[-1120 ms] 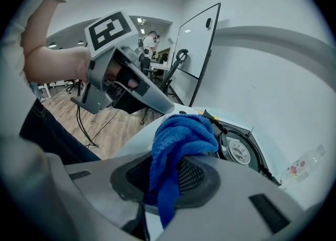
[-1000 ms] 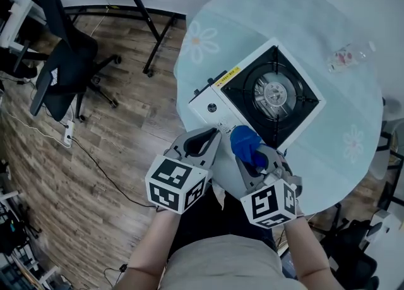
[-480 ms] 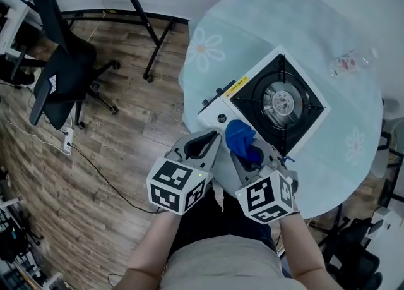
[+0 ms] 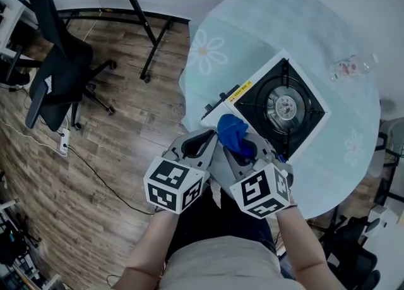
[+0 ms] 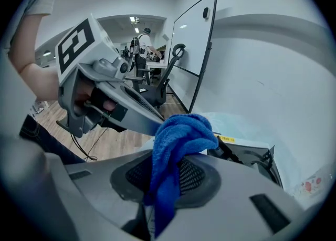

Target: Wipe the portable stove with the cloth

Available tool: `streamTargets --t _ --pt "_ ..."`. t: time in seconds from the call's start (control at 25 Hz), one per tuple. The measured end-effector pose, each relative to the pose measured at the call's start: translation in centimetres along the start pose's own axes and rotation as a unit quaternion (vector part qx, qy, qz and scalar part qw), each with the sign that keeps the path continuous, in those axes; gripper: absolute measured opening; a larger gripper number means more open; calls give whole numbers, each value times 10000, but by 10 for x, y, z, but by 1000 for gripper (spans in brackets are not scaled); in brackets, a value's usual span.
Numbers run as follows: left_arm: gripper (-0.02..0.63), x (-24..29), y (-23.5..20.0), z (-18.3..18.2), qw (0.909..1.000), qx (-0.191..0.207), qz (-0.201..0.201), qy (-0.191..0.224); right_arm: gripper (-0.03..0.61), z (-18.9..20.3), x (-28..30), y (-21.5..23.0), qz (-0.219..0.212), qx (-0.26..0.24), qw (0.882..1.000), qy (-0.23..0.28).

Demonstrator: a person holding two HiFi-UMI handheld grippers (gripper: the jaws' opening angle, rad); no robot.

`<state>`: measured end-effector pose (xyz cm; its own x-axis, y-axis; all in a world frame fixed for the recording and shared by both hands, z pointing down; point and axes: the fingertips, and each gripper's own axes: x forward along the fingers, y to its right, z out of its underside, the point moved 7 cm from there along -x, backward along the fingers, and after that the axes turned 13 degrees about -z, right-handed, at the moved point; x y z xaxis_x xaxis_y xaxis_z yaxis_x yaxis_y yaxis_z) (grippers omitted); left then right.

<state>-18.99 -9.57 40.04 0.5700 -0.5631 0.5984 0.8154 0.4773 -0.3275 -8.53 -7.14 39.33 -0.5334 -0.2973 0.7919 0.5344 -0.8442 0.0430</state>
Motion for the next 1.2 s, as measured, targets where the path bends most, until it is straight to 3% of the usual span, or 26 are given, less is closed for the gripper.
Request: streamTargets --t 0.6,0.88,1.2 --pt "38 0 -15 3 9992 -281 -279 81 101 -25 19 20 -674 -297 9971 -201" --pt "38 -2 -12 7 9981 -442 -418 108 103 -32 23 22 -1013 -551 9910 -679" --pt "38 -4 -12 4 9972 -474 -543 220 107 -32 24 25 -913 -308 9945 -406"
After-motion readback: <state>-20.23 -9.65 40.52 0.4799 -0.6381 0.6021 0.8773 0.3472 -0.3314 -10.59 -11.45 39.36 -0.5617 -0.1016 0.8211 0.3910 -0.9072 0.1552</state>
